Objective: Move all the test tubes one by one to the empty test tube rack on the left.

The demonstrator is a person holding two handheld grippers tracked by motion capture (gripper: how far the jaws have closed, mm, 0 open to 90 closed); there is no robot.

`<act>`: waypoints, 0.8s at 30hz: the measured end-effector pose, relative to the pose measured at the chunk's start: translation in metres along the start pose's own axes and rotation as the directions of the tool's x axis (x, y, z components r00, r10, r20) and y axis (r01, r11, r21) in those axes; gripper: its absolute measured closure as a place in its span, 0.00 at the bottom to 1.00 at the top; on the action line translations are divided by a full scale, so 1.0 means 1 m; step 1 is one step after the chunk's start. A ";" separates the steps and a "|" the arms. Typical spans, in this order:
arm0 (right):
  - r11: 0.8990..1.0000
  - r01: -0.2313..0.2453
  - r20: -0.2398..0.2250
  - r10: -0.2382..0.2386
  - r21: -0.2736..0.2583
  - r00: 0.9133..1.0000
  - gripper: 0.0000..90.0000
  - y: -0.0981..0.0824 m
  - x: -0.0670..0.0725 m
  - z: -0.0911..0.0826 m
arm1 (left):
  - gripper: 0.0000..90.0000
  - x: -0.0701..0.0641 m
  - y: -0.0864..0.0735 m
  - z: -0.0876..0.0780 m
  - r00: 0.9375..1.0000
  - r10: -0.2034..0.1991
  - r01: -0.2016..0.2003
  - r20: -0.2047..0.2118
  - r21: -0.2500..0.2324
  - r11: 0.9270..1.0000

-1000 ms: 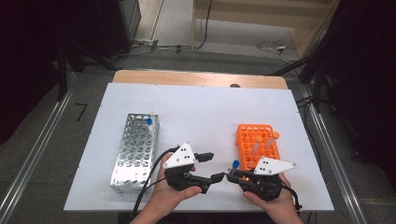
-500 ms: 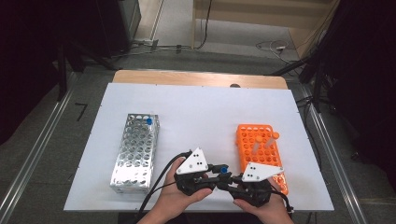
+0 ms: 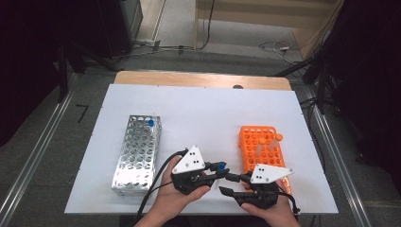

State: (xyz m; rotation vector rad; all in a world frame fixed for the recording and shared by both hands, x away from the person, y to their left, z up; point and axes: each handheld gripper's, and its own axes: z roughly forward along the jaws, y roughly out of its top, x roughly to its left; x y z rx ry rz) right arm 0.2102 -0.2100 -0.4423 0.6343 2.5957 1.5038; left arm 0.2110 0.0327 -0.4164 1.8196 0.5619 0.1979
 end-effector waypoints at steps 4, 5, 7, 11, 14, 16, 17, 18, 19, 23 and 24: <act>1.000 -0.003 0.025 0.003 -0.015 1.000 0.36 -0.001 -0.004 -0.005 | 0.85 0.007 0.001 -0.009 0.999 -0.013 0.013 -0.033 -0.013 1.000; 1.000 -0.006 0.032 0.007 -0.020 0.999 0.32 -0.001 -0.005 -0.007 | 0.85 0.010 0.002 -0.012 0.999 -0.014 0.013 -0.040 -0.016 1.000; 0.999 -0.013 0.043 0.015 -0.032 0.999 0.27 -0.001 -0.008 -0.011 | 0.85 0.015 0.004 -0.018 0.998 -0.017 0.016 -0.060 -0.023 1.000; 0.998 -0.033 0.081 0.037 -0.054 0.996 0.15 -0.004 -0.016 -0.018 | 0.85 0.028 0.007 -0.033 0.994 -0.032 0.026 -0.102 -0.053 0.998; 0.998 -0.047 0.099 0.051 -0.049 0.994 0.03 -0.006 -0.022 -0.022 | 0.85 0.038 0.009 -0.046 0.989 -0.049 0.039 -0.138 -0.076 0.996; 0.997 -0.058 0.097 0.063 -0.056 0.993 0.00 -0.007 -0.025 -0.025 | 0.85 0.044 0.009 -0.056 0.985 -0.057 0.043 -0.165 -0.089 0.995; 0.996 -0.058 0.097 0.064 -0.061 0.993 0.00 -0.008 -0.026 -0.028 | 0.85 0.046 0.009 -0.059 0.983 -0.057 0.042 -0.175 -0.092 0.995; 0.996 -0.058 0.098 0.064 -0.064 0.993 0.00 -0.008 -0.027 -0.030 | 0.85 0.049 0.009 -0.063 0.981 -0.066 0.048 -0.184 -0.103 0.994; 0.996 -0.058 0.100 0.065 -0.069 0.993 0.00 -0.008 -0.028 -0.032 | 0.85 0.052 0.010 -0.067 0.979 -0.071 0.050 -0.193 -0.111 0.993; 0.994 -0.066 0.113 0.075 -0.084 0.991 0.00 -0.010 -0.031 -0.039 | 0.85 0.061 0.010 -0.081 0.966 -0.077 0.047 -0.245 -0.126 0.991; 0.994 -0.067 0.119 0.076 -0.083 0.990 0.00 -0.011 -0.032 -0.040 | 0.85 0.063 0.010 -0.084 0.964 -0.081 0.049 -0.254 -0.132 0.990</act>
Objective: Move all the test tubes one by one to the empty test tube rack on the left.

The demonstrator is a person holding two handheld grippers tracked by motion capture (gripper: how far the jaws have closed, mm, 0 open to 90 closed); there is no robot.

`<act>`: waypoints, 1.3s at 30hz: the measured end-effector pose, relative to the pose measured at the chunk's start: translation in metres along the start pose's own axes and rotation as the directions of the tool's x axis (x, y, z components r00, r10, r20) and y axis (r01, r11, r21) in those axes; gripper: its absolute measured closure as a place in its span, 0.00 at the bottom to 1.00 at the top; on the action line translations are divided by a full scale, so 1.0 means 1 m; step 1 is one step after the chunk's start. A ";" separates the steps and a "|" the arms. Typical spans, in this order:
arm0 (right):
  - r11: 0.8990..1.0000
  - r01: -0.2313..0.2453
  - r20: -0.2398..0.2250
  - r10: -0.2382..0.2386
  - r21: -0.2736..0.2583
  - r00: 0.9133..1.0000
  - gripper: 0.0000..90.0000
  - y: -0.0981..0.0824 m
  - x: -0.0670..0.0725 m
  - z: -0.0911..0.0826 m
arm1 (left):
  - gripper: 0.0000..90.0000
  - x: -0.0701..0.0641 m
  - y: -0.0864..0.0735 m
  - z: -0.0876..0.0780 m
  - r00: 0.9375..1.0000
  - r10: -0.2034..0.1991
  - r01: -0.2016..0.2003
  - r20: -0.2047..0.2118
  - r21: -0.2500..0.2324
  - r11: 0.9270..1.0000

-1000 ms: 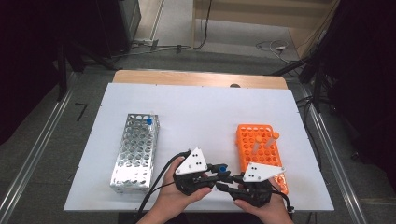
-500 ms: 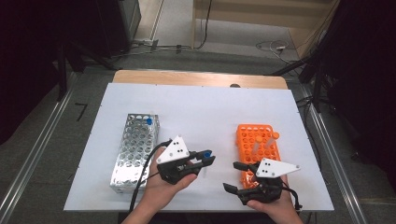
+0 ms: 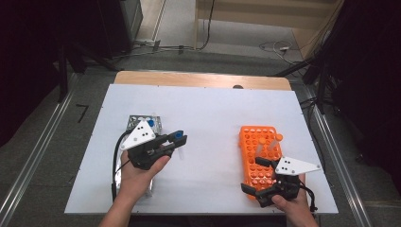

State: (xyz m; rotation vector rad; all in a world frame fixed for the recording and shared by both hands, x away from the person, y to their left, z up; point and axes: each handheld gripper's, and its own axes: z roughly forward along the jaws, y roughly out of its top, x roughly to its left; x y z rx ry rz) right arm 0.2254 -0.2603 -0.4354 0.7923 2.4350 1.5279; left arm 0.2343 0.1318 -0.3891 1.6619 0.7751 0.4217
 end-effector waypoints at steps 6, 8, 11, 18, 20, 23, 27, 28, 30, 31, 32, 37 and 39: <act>1.000 -0.008 0.032 0.008 0.003 0.999 0.00 -0.004 -0.007 -0.007 | 0.85 0.017 -0.001 -0.012 0.997 -0.013 0.012 -0.070 -0.009 1.000; 1.000 -0.012 0.041 0.012 0.002 0.999 0.00 -0.006 -0.010 -0.009 | 0.85 0.024 -0.002 -0.015 0.995 -0.021 0.020 -0.093 -0.017 1.000; 1.000 -0.017 0.053 0.017 0.002 0.998 0.00 -0.008 -0.013 -0.013 | 0.85 0.033 -0.003 -0.019 0.992 -0.028 0.025 -0.124 -0.026 0.999; 1.000 -0.031 0.074 0.031 -0.001 0.997 0.00 -0.011 -0.018 -0.018 | 0.85 0.053 -0.006 -0.029 0.978 -0.060 0.050 -0.201 -0.058 0.997; 1.000 -0.029 0.076 0.029 0.000 0.997 0.00 -0.012 -0.019 -0.018 | 0.85 0.057 -0.008 -0.030 0.973 -0.066 0.053 -0.221 -0.066 0.996; 1.000 -0.031 0.080 0.031 0.000 0.996 0.00 -0.013 -0.019 -0.020 | 0.85 0.061 -0.011 -0.029 0.966 -0.058 0.043 -0.251 -0.068 0.997; 0.999 -0.037 0.087 0.037 -0.003 0.996 0.00 -0.014 -0.021 -0.022 | 0.85 0.065 -0.015 -0.027 0.958 -0.056 0.037 -0.282 -0.071 0.997; 0.999 -0.037 0.087 0.038 -0.004 0.996 0.00 -0.014 -0.021 -0.023 | 0.85 0.065 -0.017 -0.025 0.956 -0.055 0.036 -0.288 -0.071 0.997; 0.999 -0.040 0.092 0.040 -0.002 0.995 0.00 -0.015 -0.022 -0.023 | 0.85 0.067 -0.020 -0.023 0.952 -0.053 0.035 -0.302 -0.066 0.997; 0.999 -0.040 0.093 0.040 -0.002 0.995 0.00 -0.015 -0.022 -0.023 | 0.85 0.068 -0.022 -0.022 0.950 -0.052 0.033 -0.308 -0.066 0.997; 0.999 -0.040 0.093 0.040 -0.002 0.995 0.00 -0.015 -0.022 -0.024 | 0.85 0.068 -0.023 -0.022 0.948 -0.055 0.035 -0.313 -0.067 0.997; 0.999 -0.040 0.100 0.040 -0.005 0.994 0.00 -0.016 -0.024 -0.025 | 0.85 0.070 -0.031 -0.017 0.944 -0.045 0.033 -0.328 -0.044 0.998; 0.999 -0.045 0.104 0.046 -0.005 0.994 0.00 -0.017 -0.025 -0.025 | 0.85 0.070 -0.033 -0.015 0.941 -0.043 0.036 -0.337 -0.026 0.999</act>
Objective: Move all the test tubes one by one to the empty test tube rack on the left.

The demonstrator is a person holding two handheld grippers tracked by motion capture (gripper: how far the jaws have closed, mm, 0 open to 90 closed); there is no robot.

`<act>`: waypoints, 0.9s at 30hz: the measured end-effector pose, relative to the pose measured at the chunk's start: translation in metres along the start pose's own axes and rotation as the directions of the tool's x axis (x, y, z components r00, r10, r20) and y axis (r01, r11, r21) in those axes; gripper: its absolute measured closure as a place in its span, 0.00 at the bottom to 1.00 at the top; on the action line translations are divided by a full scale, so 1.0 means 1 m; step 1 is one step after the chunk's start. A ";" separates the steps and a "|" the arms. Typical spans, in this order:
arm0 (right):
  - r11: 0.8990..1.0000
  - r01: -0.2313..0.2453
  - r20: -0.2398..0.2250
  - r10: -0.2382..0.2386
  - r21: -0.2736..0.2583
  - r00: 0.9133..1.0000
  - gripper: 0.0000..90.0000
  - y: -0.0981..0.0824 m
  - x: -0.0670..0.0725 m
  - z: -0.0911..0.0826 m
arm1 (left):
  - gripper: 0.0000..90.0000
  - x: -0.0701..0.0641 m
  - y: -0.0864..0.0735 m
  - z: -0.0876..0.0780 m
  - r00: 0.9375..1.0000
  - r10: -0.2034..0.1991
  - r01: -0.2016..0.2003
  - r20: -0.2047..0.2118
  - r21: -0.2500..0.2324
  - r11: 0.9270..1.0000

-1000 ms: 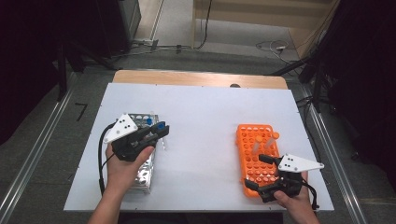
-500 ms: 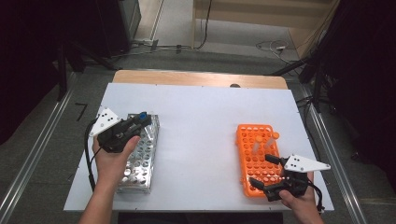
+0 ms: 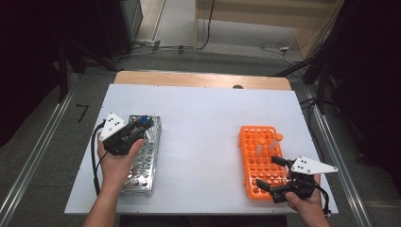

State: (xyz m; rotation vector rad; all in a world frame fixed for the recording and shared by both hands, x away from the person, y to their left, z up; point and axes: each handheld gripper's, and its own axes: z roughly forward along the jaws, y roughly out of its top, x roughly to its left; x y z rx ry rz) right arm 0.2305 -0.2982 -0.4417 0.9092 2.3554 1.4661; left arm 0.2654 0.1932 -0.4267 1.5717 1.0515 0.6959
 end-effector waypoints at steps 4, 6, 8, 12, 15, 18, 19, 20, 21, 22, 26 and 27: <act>1.000 -0.003 0.010 0.003 0.000 1.000 0.00 -0.001 -0.003 -0.001 | 0.84 -0.004 -0.002 0.003 1.000 0.027 -0.027 -0.014 0.050 0.998; 1.000 -0.009 0.016 0.009 -0.002 1.000 0.00 -0.001 -0.004 -0.002 | 0.84 -0.005 -0.003 0.004 0.999 0.034 -0.032 -0.016 0.082 0.996; 1.000 -0.011 0.020 0.011 -0.001 1.000 0.00 -0.002 -0.005 -0.002 | 0.82 -0.005 -0.004 0.005 0.999 0.029 -0.027 -0.020 0.103 0.994; 1.000 -0.010 0.025 0.010 -0.001 1.000 0.00 -0.003 -0.007 -0.004 | 0.73 -0.006 -0.004 0.003 1.000 0.019 -0.016 -0.025 0.118 0.993; 1.000 -0.010 0.026 0.010 -0.002 1.000 0.00 -0.003 -0.008 -0.005 | 0.61 -0.007 -0.002 0.000 1.000 0.001 0.001 -0.017 0.108 0.994; 1.000 -0.012 0.031 0.012 -0.003 0.999 0.00 -0.003 -0.010 -0.006 | 0.50 -0.009 0.000 -0.002 1.000 -0.013 0.013 0.003 0.101 0.995; 1.000 -0.015 0.032 0.016 -0.006 0.999 0.00 -0.003 -0.011 -0.006 | 0.46 -0.009 0.001 -0.002 1.000 -0.018 0.017 0.011 0.102 0.995; 1.000 -0.016 0.036 0.017 -0.007 0.999 0.00 -0.003 -0.011 -0.007 | 0.42 -0.010 0.002 -0.003 1.000 -0.025 0.023 0.019 0.098 0.995; 1.000 -0.019 0.037 0.020 -0.009 0.999 0.00 -0.003 -0.012 -0.007 | 0.39 -0.012 0.002 -0.004 0.999 -0.029 0.026 0.029 0.095 0.995; 1.000 -0.020 0.040 0.021 -0.009 0.999 0.00 -0.003 -0.012 -0.007 | 0.36 -0.013 0.003 -0.005 0.999 -0.031 0.028 0.034 0.091 0.995; 1.000 -0.023 0.048 0.024 -0.014 0.999 0.00 -0.002 -0.015 -0.009 | 0.23 -0.018 0.007 -0.009 0.996 -0.049 0.044 0.077 0.071 0.996; 1.000 -0.025 0.049 0.026 -0.015 0.998 0.00 -0.002 -0.015 -0.009 | 0.20 -0.020 0.008 -0.009 0.995 -0.052 0.046 0.089 0.069 0.997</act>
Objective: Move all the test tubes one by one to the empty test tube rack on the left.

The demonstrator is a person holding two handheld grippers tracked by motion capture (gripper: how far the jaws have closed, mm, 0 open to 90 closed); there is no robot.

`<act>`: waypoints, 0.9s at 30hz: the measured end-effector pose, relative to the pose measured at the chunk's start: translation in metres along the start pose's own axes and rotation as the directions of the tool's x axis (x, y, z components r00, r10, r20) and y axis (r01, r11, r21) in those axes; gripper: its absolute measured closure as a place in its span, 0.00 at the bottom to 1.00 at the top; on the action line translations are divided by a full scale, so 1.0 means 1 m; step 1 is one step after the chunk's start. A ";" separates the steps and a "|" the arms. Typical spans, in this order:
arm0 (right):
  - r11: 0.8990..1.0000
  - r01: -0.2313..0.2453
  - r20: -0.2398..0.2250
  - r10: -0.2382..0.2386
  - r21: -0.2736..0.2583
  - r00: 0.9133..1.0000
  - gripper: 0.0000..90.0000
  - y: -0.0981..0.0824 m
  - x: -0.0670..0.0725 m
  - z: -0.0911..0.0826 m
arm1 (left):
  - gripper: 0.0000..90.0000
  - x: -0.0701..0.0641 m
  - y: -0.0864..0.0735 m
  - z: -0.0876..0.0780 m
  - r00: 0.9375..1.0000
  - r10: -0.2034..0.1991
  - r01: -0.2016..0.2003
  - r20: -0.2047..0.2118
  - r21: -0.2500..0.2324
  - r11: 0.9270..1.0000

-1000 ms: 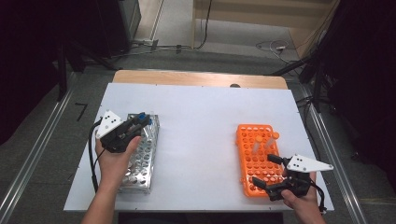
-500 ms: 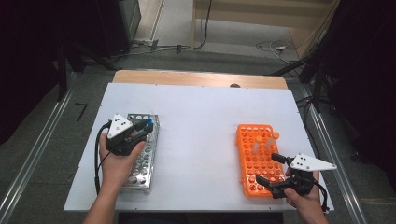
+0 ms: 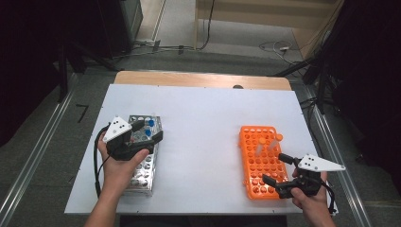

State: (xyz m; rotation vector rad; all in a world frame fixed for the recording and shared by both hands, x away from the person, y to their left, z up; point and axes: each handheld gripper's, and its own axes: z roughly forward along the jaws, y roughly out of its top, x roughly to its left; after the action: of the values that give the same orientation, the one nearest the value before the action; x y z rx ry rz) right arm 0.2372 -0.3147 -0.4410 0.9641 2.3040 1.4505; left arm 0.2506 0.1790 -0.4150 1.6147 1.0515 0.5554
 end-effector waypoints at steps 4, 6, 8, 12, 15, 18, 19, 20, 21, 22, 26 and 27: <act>1.000 -0.008 0.005 0.008 -0.010 1.000 0.00 0.002 -0.003 -0.001 | 0.11 -0.007 0.002 -0.001 1.000 -0.001 0.001 0.030 -0.008 1.000; 1.000 -0.010 0.010 0.011 -0.014 1.000 0.00 0.004 -0.004 -0.002 | 0.08 -0.011 0.002 -0.001 0.998 -0.007 0.008 0.055 -0.009 1.000; 1.000 -0.011 0.017 0.011 -0.020 1.000 0.00 0.006 -0.006 -0.003 | 0.06 -0.014 0.002 0.000 0.997 -0.004 0.004 0.071 -0.003 1.000; 0.999 -0.033 0.030 0.034 -0.037 0.999 0.00 0.012 -0.012 -0.005 | 0.02 -0.023 0.001 0.003 0.995 0.004 -0.005 0.105 0.003 1.000; 0.998 -0.042 0.049 0.044 -0.045 0.998 0.00 0.017 -0.018 -0.004 | 0.00 -0.030 0.001 0.006 0.991 0.009 -0.010 0.134 0.008 1.000; 0.997 -0.052 0.061 0.055 -0.050 0.997 0.00 0.023 -0.023 -0.004 | 0.00 -0.036 0.001 0.009 0.988 0.014 -0.016 0.154 0.015 1.000; 0.997 -0.061 0.063 0.064 -0.050 0.996 0.00 0.024 -0.026 -0.004 | 0.00 -0.037 0.000 0.010 0.988 0.017 -0.019 0.155 0.015 1.000; 0.996 -0.072 0.067 0.075 -0.050 0.995 0.00 0.026 -0.028 -0.004 | 0.00 -0.039 0.000 0.011 0.987 0.018 -0.021 0.158 0.019 1.000; 0.995 -0.080 0.070 0.084 -0.053 0.994 0.00 0.028 -0.031 -0.004 | 0.00 -0.040 -0.001 0.012 0.986 0.015 -0.020 0.165 0.024 1.000; 0.995 -0.081 0.075 0.085 -0.057 0.994 0.00 0.030 -0.035 -0.003 | 0.00 -0.041 -0.001 0.013 0.985 0.014 -0.018 0.170 0.024 1.000; 0.994 -0.090 0.110 0.095 -0.057 0.989 0.00 0.035 -0.050 0.002 | 0.00 -0.046 -0.002 0.016 0.983 0.020 -0.026 0.181 0.030 0.999; 0.993 -0.101 0.114 0.107 -0.055 0.988 0.00 0.035 -0.052 0.003 | 0.00 -0.047 -0.002 0.016 0.983 0.022 -0.029 0.183 0.033 0.999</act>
State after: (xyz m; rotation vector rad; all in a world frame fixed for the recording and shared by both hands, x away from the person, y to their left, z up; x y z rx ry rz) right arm 0.2921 -0.3364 -0.4189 1.1385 2.1545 1.4422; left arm 0.2395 0.1309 -0.4145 1.6779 0.9096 0.3988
